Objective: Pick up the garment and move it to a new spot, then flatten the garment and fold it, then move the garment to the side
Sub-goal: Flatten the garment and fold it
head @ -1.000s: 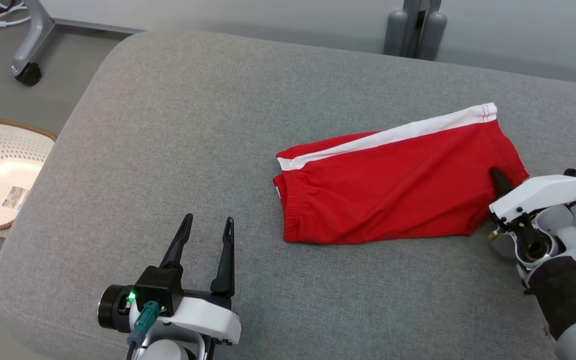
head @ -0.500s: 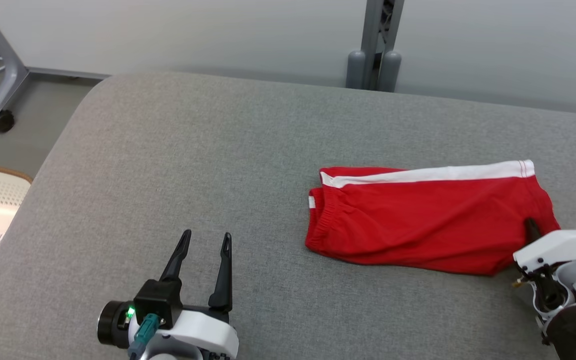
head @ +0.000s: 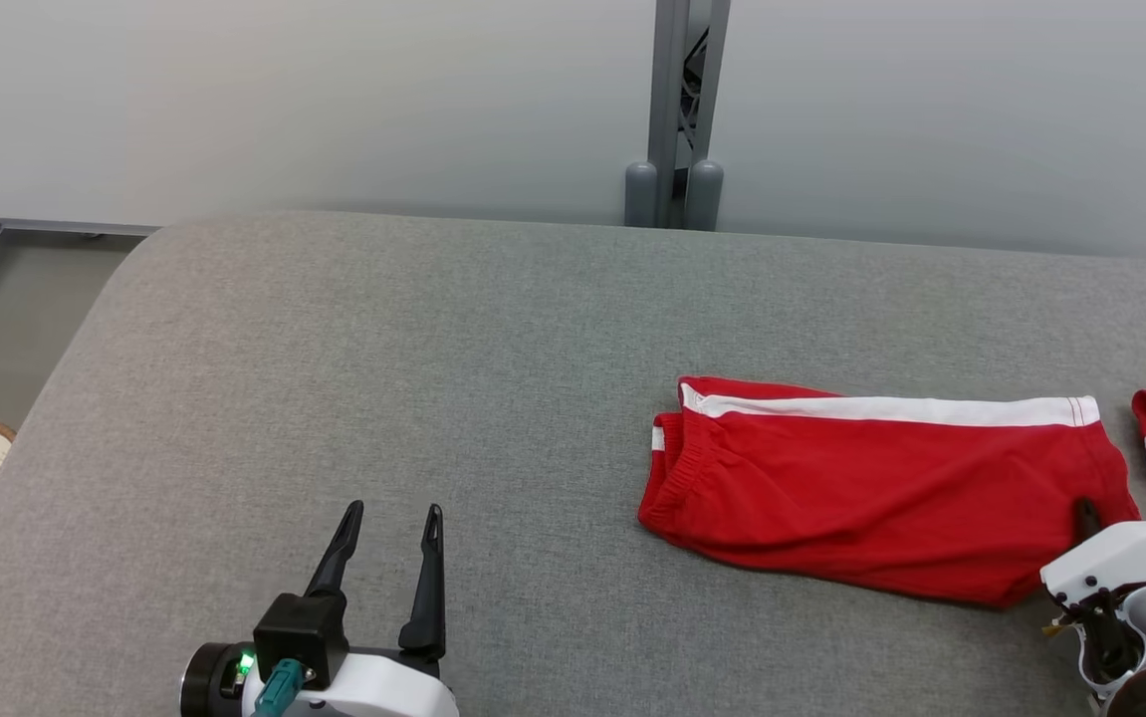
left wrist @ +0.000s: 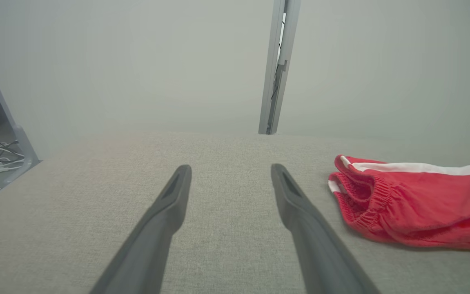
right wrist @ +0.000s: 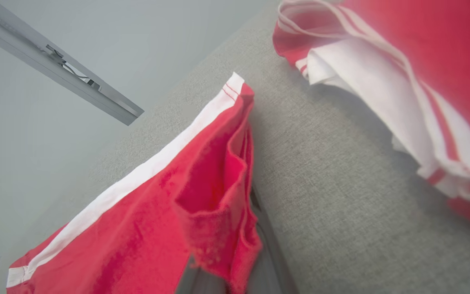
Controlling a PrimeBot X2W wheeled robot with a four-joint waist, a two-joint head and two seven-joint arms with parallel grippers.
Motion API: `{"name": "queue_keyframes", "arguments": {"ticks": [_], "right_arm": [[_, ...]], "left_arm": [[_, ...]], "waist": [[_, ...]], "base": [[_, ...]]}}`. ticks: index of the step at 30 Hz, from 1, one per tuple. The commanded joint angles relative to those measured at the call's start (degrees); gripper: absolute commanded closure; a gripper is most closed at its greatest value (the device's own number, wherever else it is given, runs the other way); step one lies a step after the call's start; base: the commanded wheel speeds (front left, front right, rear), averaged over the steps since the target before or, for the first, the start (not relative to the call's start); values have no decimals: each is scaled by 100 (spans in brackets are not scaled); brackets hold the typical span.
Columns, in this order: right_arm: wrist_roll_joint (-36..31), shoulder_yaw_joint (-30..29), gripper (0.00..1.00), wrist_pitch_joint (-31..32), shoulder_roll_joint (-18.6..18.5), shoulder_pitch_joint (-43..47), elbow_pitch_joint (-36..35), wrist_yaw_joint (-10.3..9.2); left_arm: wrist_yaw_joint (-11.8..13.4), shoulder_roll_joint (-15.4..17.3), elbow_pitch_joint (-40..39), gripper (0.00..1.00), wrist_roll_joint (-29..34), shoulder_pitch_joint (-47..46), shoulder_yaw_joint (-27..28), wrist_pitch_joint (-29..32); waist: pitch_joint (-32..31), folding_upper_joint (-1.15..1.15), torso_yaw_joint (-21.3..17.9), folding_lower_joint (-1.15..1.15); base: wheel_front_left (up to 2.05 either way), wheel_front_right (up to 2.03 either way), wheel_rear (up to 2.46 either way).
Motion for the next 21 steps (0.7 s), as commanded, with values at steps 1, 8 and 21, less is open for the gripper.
{"name": "queue_keyframes", "arguments": {"ticks": [1, 8, 21], "right_arm": [[-129, 65, 100, -81, -41, -85, 17, -3], [-739, 469, 100, -188, 54, -361, 5, -3], [-1474, 1018, 100, -212, 769, -224, -894, -3]], "left_arm": [[-29, 25, 1, 0, 49, -16, 20, -14], [-49, 25, 11, 0, 27, -76, -7, -14], [-45, 25, 75, 0, 3, 54, -9, -14]], "waist": [[6, 0, -16, 0], [-20, 0, 11, 0], [-167, 0, 215, 0]], "base": [[0, 0, 0], [0, 0, 0], [0, 0, 0]]}}
